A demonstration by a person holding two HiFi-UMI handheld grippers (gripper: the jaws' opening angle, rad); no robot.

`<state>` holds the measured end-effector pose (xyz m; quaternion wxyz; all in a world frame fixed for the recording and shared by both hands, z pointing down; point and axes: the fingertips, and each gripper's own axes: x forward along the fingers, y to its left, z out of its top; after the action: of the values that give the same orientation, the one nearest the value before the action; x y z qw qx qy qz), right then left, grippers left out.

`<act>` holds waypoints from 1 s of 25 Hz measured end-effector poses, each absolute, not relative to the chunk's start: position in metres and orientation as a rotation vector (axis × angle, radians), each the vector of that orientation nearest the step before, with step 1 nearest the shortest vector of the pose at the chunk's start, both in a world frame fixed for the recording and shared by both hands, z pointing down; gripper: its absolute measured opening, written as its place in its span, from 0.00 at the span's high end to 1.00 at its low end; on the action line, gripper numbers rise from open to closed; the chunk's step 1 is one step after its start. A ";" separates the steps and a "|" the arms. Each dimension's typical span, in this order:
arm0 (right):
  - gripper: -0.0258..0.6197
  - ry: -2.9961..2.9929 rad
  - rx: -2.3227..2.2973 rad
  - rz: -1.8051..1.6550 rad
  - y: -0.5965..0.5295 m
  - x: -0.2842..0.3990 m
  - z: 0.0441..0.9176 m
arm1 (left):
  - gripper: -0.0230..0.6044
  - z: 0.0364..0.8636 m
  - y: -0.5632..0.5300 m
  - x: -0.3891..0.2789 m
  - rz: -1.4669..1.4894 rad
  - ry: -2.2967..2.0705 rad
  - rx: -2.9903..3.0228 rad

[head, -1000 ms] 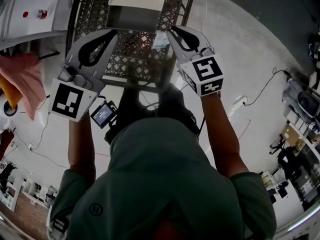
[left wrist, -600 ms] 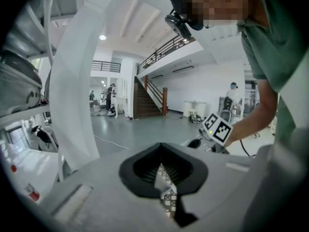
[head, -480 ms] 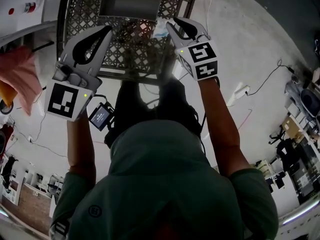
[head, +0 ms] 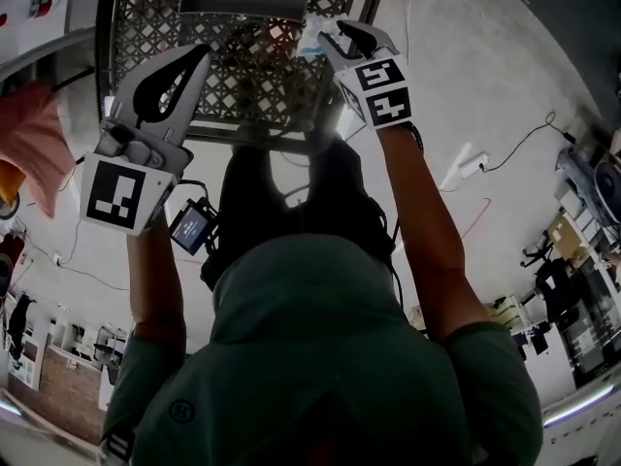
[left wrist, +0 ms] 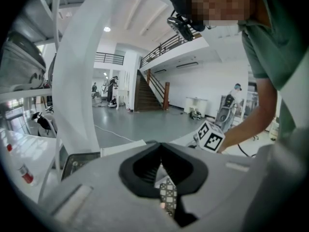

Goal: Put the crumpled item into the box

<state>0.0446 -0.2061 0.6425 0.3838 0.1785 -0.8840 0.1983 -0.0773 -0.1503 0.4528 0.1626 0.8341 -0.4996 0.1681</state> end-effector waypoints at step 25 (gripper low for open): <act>0.87 -2.040 0.397 0.445 -0.194 0.043 0.756 | 0.96 0.513 -0.152 -0.096 0.481 -1.385 2.330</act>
<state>0.0432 -0.1935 0.7561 0.4867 0.1632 -0.8384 0.1831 -0.0960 -0.1519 0.5126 0.1931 0.8304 -0.4938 0.1713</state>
